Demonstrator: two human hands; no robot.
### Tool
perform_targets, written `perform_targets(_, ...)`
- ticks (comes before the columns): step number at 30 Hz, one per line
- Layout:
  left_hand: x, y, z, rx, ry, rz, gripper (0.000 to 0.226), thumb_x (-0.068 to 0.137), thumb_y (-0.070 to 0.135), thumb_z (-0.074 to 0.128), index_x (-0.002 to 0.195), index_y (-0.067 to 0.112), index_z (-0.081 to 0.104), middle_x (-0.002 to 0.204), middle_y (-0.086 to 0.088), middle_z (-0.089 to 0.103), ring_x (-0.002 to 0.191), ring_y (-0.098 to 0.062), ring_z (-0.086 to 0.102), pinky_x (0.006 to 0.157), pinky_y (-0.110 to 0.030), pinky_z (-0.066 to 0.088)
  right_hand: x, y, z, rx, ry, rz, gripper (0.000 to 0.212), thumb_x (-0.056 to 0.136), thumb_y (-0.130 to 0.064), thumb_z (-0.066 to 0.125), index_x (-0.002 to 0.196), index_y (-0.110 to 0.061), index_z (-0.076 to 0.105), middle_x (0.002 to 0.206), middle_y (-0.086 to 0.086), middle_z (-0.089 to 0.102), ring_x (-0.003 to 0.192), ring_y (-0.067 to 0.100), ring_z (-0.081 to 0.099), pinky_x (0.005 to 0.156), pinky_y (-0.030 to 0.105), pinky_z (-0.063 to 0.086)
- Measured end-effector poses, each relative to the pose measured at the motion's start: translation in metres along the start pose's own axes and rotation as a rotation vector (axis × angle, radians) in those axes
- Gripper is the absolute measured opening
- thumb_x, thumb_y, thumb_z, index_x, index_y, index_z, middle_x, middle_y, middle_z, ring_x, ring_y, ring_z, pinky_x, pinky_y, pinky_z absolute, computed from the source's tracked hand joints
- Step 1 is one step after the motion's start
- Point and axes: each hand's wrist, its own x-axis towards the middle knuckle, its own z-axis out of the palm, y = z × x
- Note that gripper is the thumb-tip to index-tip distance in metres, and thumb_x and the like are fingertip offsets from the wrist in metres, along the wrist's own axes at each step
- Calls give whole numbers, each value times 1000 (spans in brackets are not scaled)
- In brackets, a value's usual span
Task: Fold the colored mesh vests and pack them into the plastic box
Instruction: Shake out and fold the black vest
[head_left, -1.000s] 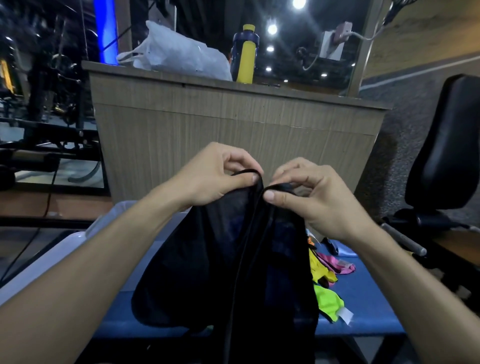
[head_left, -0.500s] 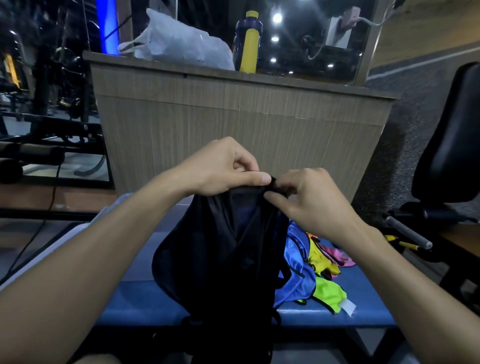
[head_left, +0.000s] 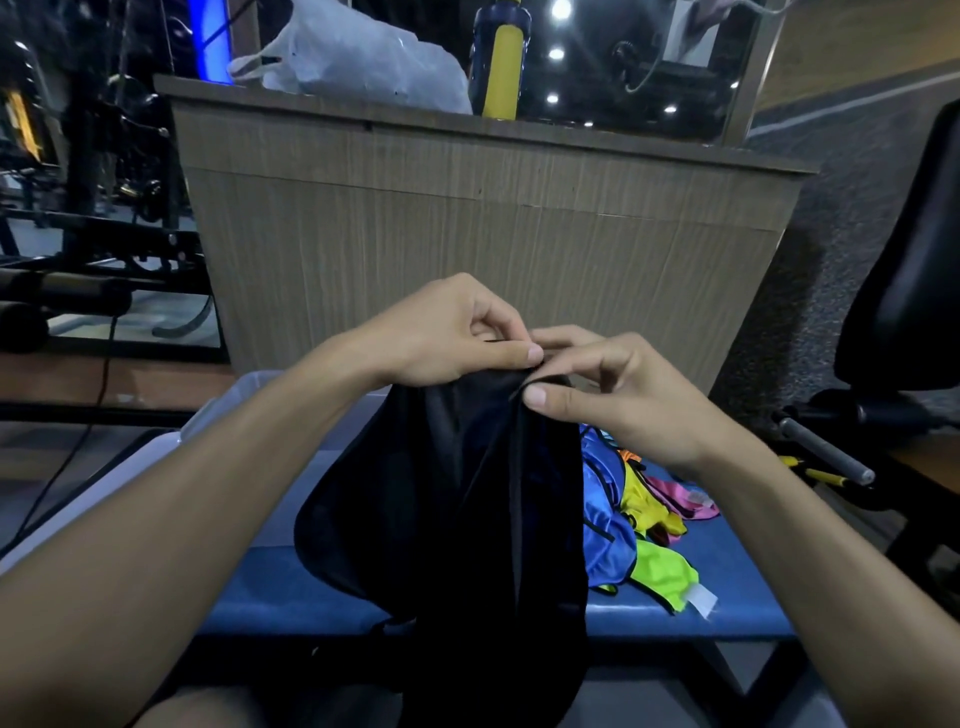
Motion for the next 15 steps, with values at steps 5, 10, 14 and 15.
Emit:
perform_targets(5,4,-6,2,-33,17,51,12,99,28,66,106,21,72,62,6,56,56,-6,46,58,-17,37,20,-1,-8,-103,45,109,22,83,-30,84,87,-9,80,91,29,71,78,22,61,77,41,47)
perform_targets(10,-9,-19,5,-88,-19,35,5,103,17,59,107,19,58,83,-6,63,73,-19,53,69,-27,43,25,2,-20,-122,152,172,27,80,-27,86,72,-4,74,79,30,70,68,25,61,72,42,47)
perform_targets(14,-14,-30,24,9,3,-65,23,100,7,55,97,22,73,87,11,70,72,-6,61,71,-27,49,25,2,-24,-127,152,160,41,82,-31,85,68,2,65,68,29,64,63,25,57,66,40,44)
perform_targets(15,-14,-31,31,38,23,-72,22,99,10,57,97,23,74,92,10,71,79,-9,64,77,-33,53,25,2,-23,-142,133,147,43,81,-34,85,68,2,65,70,32,63,64,24,54,66,40,41)
